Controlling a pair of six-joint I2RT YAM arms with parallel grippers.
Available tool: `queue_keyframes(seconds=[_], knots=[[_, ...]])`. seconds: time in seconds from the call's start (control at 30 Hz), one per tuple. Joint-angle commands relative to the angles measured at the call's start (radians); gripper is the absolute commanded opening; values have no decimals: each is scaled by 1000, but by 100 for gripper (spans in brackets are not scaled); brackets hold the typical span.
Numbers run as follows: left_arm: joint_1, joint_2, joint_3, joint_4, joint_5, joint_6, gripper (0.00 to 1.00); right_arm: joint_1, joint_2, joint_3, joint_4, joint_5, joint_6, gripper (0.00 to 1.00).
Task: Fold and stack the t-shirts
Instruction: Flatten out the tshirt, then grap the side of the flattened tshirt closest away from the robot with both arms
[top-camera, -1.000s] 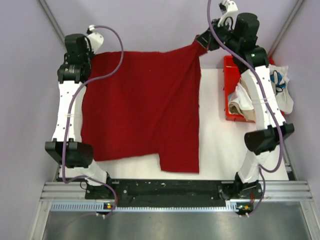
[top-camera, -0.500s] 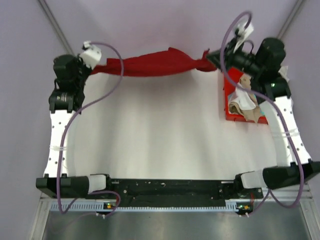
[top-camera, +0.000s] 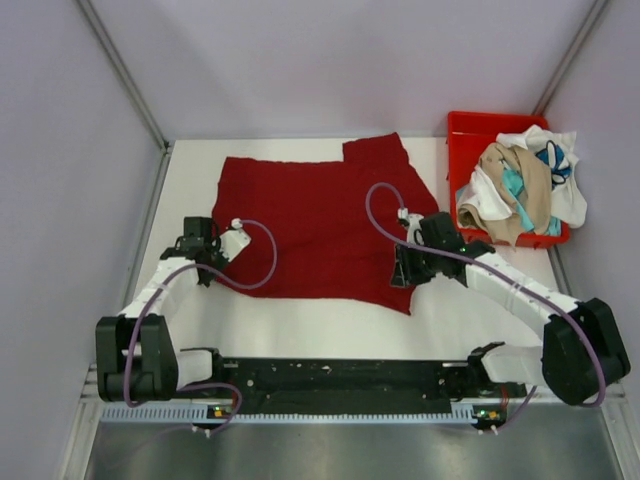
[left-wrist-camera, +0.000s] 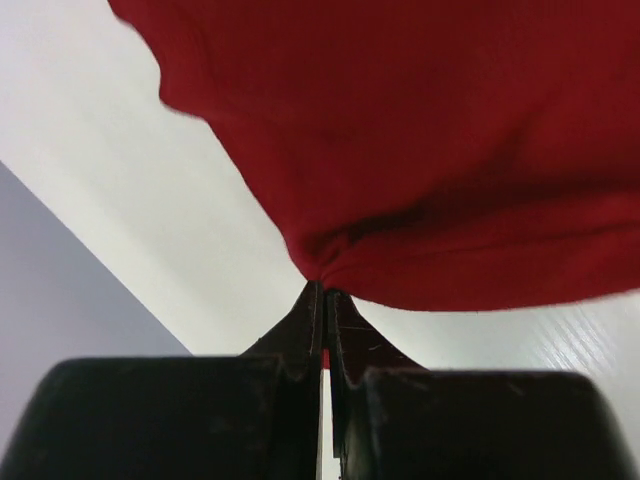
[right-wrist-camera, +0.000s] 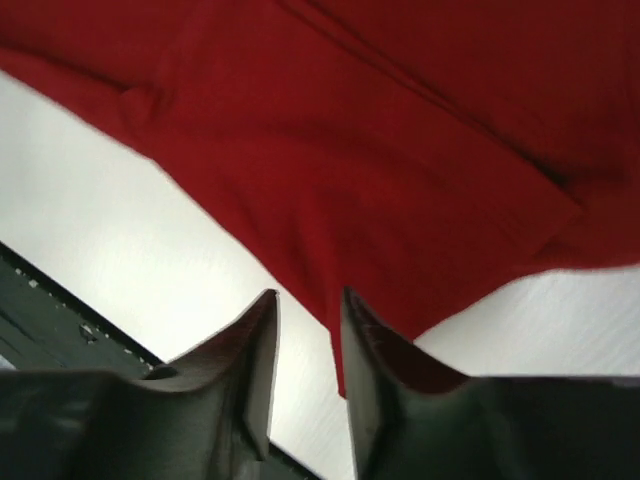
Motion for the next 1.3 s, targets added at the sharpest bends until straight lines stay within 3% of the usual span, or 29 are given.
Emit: queue_keyframes(seconds=[0.0, 0.13, 0.23, 0.4, 0.7, 0.93, 1.27], knots=[[5, -41, -28, 38, -12, 14, 0, 2, -147, -88, -90, 160, 287, 41], [5, -139, -56, -40, 26, 20, 0, -1, -337, -71, -115, 391, 309, 61], [5, -176, -60, -100, 45, 17, 0, -15, -286, -42, -101, 458, 278, 61], [7, -198, -73, -108, 71, 15, 0, -47, -116, -73, -36, 402, 303, 48], [7, -181, -39, -119, 104, -14, 0, -55, -37, -172, 127, 240, 373, 36], [5, -183, -27, -142, 92, -48, 0, -73, -60, -203, 139, 231, 380, 0], [5, -190, 80, -270, 78, -89, 0, -78, -275, -117, -32, 259, 311, 0]])
